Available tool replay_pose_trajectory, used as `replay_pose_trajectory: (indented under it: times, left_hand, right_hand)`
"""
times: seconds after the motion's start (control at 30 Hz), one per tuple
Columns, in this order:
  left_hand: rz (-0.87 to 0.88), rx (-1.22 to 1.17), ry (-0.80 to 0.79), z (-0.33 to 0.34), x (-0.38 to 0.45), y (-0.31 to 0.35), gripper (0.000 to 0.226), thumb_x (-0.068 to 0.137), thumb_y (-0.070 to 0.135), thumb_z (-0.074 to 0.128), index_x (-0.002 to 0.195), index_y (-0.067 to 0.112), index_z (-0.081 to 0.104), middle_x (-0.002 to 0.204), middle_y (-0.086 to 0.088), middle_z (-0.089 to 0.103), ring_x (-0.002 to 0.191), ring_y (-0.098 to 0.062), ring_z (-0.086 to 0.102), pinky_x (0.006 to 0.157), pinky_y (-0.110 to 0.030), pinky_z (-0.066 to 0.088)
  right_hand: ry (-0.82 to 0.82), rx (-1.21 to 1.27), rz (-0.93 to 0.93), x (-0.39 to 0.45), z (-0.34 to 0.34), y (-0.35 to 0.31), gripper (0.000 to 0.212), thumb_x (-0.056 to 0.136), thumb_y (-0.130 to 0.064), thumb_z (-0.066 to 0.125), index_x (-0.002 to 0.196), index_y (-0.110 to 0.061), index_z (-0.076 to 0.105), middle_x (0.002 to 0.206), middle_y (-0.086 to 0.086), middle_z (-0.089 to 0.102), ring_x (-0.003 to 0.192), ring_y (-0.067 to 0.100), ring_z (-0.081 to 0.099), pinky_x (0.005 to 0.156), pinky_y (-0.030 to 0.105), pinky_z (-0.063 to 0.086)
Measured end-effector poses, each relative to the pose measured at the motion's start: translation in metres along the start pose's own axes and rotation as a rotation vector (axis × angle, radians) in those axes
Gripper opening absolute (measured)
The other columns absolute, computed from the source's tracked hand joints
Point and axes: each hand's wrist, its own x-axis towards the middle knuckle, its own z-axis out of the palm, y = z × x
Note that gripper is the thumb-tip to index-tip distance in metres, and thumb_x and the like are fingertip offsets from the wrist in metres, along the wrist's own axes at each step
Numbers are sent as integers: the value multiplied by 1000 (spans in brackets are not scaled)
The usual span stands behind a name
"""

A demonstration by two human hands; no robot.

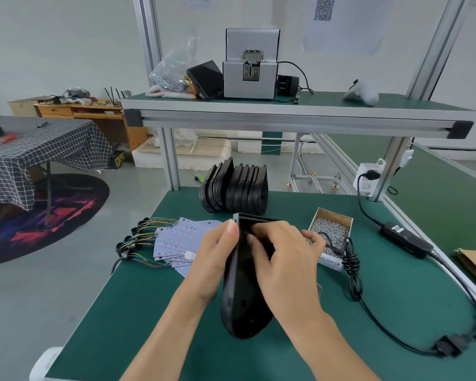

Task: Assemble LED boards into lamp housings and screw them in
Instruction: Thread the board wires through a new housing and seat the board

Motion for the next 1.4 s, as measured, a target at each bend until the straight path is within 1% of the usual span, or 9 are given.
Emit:
replay_pose_trajectory:
  times: [0.27, 0.43, 0.63, 0.73, 0.87, 1.03, 1.17, 1.27, 1.4]
  left_hand:
    - [25, 72, 5, -2, 5, -8, 58, 88, 79, 57, 95, 24, 72, 94, 7, 67, 90, -11, 59, 81, -28, 47]
    - [17, 17, 72, -7, 5, -10, 105, 77, 89, 59, 101, -14, 56, 96, -15, 62, 95, -23, 54, 88, -52, 45]
    - [23, 85, 61, -10, 8, -6, 115, 76, 93, 53, 106, -18, 55, 95, -19, 61, 94, -23, 52, 86, -52, 46]
    - [-19, 49, 36, -10, 7, -8, 100, 81, 89, 51, 117, -3, 68, 117, -27, 70, 111, -24, 64, 104, -63, 46]
    - [-174, -366, -22, -9, 1, -8, 77, 88, 73, 63, 135, 12, 67, 145, -21, 59, 140, -35, 52, 112, -46, 46]
    - [-307, -634, -71, -20, -4, -9, 86, 94, 78, 47, 150, 13, 53, 153, -21, 51, 143, -38, 48, 115, -51, 42]
    - [-357, -779, -51, -20, -3, -22, 100, 95, 84, 23, 161, 9, 28, 158, -22, 39, 145, -38, 37, 123, -54, 17]
    - [-287, -809, -147, -21, 14, -24, 97, 93, 87, 11, 154, 17, 40, 149, -13, 50, 137, -34, 43, 117, -49, 17]
    - [-134, -888, -223, -29, 18, -8, 110, 92, 79, -16, 158, 1, 25, 164, -25, 28, 153, -36, 23, 124, -46, 7]
  right_hand:
    - [-20, -17, 1, -1, 0, -2, 14, 94, -26, 66, 95, -35, 77, 99, -19, 66, 96, 8, 63, 102, 51, 30]
    - [-231, -147, -52, -4, -4, -1, 32, 96, -39, 53, 118, -39, 76, 108, -11, 54, 106, 17, 56, 110, 55, 26]
    - [-370, -327, -97, 9, -13, -2, 38, 96, -35, 46, 125, -46, 68, 103, -8, 42, 105, 23, 47, 118, 58, 18]
    - [-467, -403, -90, 15, -12, -6, 36, 101, -30, 46, 129, -47, 61, 104, -9, 33, 111, 22, 40, 119, 54, 7]
    - [-676, -50, -51, 35, -18, 1, 36, 106, -32, 50, 134, -51, 60, 114, -18, 51, 123, 7, 46, 121, 43, 13]
    - [-330, 333, 78, 36, -39, 44, 21, 102, -24, 62, 109, -36, 78, 110, -25, 71, 111, -5, 63, 95, 12, 45]
    - [-645, 433, 273, 20, -33, 68, 25, 105, -26, 59, 128, -29, 67, 123, -19, 71, 120, -3, 62, 110, 38, 47]
    - [-740, 494, 283, 14, -31, 75, 19, 107, -34, 56, 105, -32, 74, 94, -8, 72, 86, 12, 62, 76, 41, 47]
    - [-768, 542, 295, 16, -37, 79, 31, 99, -40, 66, 74, -22, 65, 66, -2, 45, 63, 18, 37, 56, 26, 32]
